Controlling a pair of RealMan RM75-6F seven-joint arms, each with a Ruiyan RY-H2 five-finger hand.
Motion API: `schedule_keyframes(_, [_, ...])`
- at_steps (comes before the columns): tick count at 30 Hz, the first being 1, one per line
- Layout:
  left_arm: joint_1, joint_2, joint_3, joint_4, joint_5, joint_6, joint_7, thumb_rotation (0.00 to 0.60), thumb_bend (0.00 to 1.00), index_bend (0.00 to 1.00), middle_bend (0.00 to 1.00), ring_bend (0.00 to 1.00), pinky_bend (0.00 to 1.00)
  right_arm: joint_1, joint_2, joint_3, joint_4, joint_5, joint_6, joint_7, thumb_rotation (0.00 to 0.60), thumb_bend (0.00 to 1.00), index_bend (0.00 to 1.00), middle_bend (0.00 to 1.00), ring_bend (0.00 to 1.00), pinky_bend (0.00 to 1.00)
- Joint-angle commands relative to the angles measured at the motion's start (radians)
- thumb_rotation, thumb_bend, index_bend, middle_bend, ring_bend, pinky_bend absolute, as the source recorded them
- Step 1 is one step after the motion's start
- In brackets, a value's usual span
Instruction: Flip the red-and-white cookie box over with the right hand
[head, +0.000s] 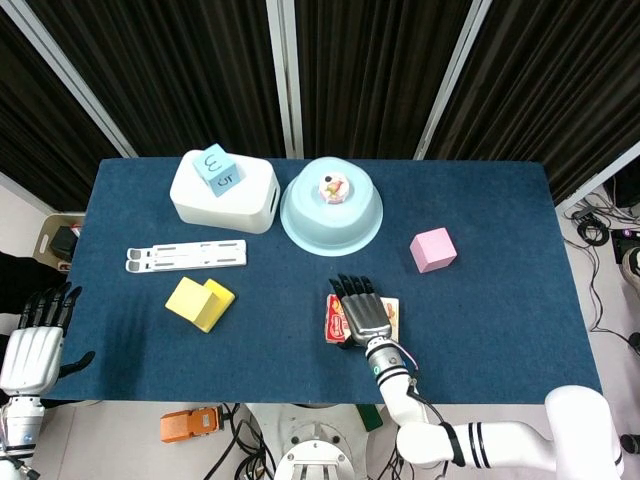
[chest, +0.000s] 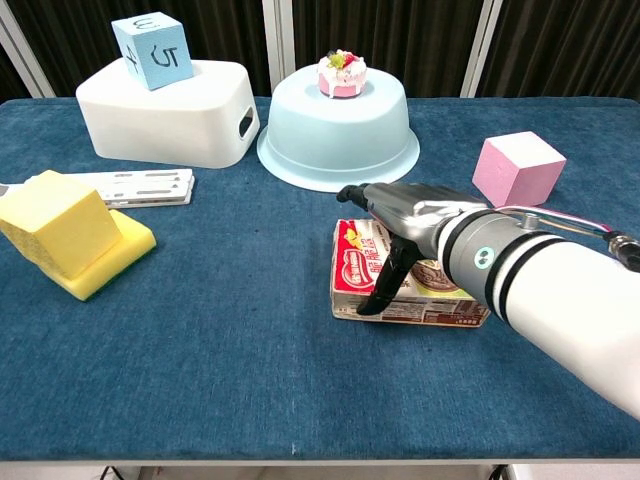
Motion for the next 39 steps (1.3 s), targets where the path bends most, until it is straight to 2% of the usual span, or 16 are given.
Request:
schedule_keyframes(1, [0.000,0.000,0.001,0.002,-0.004,-0.003,-0.001,0.600,0.13,0.00,0.00,0.00,0.00,0.020,-0.004,0.003,0.023,0.026,0.003,-0.010,0.562,0.12,0.12,0.21,0.24,0.36])
schedule_keyframes(4, [0.000,0.001,0.001,0.004,-0.012,-0.010,-0.001,0.600,0.13,0.00,0.00,0.00,0.00,0.025,0.011,0.004,0.034,0.014,-0.019,0.026,0.562,0.19,0.26,0.33,0.38,0.45])
schedule_keyframes(8, [0.000,0.006,0.002,-0.002,-0.014,-0.012,0.003,0.600,0.13,0.00,0.00,0.00,0.00,0.027,0.063,0.006,0.013,-0.019,-0.083,0.095,0.567,0.21,0.32,0.35,0.41,0.48])
schedule_keyframes(10, [0.001,0.008,0.001,-0.006,-0.016,-0.010,0.006,0.600,0.13,0.00,0.00,0.00,0.00,0.018,0.113,0.013,-0.016,-0.056,-0.146,0.175,0.568,0.21,0.32,0.35,0.41,0.48])
schedule_keyframes(13, [0.002,0.011,0.001,-0.011,-0.020,-0.011,0.009,0.600,0.13,0.00,0.00,0.00,0.00,-0.010,0.189,0.029,-0.040,-0.176,-0.239,0.342,0.568,0.21,0.33,0.35,0.41,0.48])
schedule_keyframes(15, [0.002,0.012,0.001,-0.015,-0.021,-0.012,0.013,0.600,0.13,0.00,0.00,0.00,0.00,-0.040,0.228,0.043,-0.039,-0.291,-0.289,0.497,0.567,0.21,0.33,0.35,0.41,0.48])
schedule_keyframes(19, [-0.001,0.012,0.002,-0.024,-0.020,-0.014,0.023,0.600,0.13,0.00,0.00,0.00,0.00,-0.090,0.269,0.057,0.020,-0.523,-0.340,0.816,0.568,0.21,0.31,0.35,0.40,0.46])
schedule_keyframes(23, [-0.003,0.012,0.002,-0.036,-0.023,-0.018,0.036,0.600,0.13,0.00,0.00,0.00,0.00,-0.111,0.244,0.020,0.176,-0.753,-0.309,1.154,0.569,0.21,0.30,0.35,0.39,0.44])
schedule_keyframes(27, [-0.007,0.013,0.003,-0.049,-0.025,-0.024,0.051,0.600,0.13,0.00,0.00,0.00,0.00,-0.108,0.161,-0.041,0.405,-0.934,-0.185,1.520,0.571,0.21,0.27,0.35,0.37,0.42])
schedule_keyframes(32, [-0.009,0.020,0.002,-0.069,-0.027,-0.026,0.072,0.600,0.13,0.00,0.00,0.00,0.00,-0.093,0.032,-0.081,0.676,-0.999,-0.059,1.868,0.585,0.21,0.24,0.35,0.33,0.39])
schedule_keyframes(34, [-0.009,0.022,0.002,-0.077,-0.029,-0.025,0.078,0.600,0.13,0.00,0.00,0.00,0.00,-0.084,-0.011,-0.089,0.761,-1.006,-0.028,1.964,0.597,0.21,0.23,0.35,0.32,0.37])
schedule_keyframes(39, [-0.008,0.026,0.003,-0.090,-0.034,-0.025,0.089,0.600,0.13,0.00,0.00,0.00,0.00,-0.072,-0.100,-0.103,0.929,-1.013,0.043,2.103,0.600,0.23,0.21,0.35,0.31,0.37])
